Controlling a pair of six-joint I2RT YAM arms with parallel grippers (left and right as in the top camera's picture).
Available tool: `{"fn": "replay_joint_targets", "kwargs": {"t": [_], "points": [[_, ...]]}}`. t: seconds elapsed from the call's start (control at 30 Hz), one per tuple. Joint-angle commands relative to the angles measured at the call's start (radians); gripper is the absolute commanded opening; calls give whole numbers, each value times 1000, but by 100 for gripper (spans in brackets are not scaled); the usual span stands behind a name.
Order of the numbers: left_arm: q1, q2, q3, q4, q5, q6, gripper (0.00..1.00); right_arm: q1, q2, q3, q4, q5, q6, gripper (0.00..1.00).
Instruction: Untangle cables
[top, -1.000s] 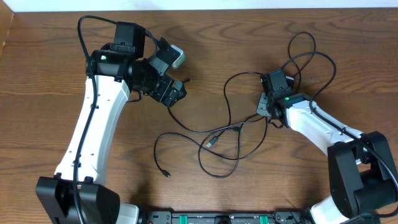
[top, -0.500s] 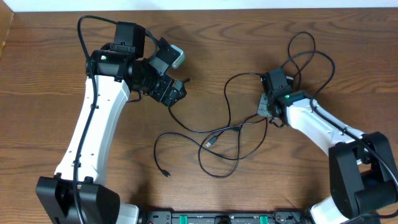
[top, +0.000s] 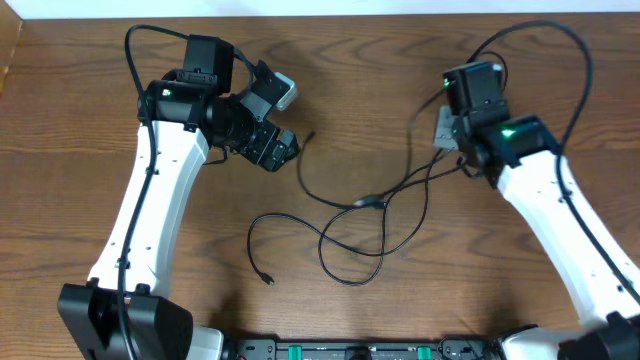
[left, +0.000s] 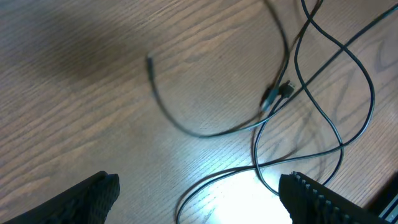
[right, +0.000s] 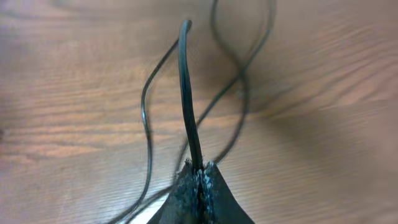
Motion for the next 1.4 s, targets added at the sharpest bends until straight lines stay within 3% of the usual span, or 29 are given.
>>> {"fn": "replay_joint_targets", "kwargs": {"t": [0.0, 0.33, 0.7, 1.07, 1.37], "points": [[3, -5, -5, -3, 13, 9, 87, -9, -73, 95, -51, 141, -59, 1], [3, -5, -5, -3, 13, 8, 88, -95, -251, 303, -126, 246, -122, 1], [3, -5, -5, -9, 13, 8, 87, -468, -418, 374, -84, 433, -179, 1], [3, -5, -5, -19, 13, 8, 87, -797, -309, 373, -26, 309, -179, 1], [3, -5, -5, -26, 13, 8, 87, -992, -132, 374, 204, 140, -235, 1]]}}
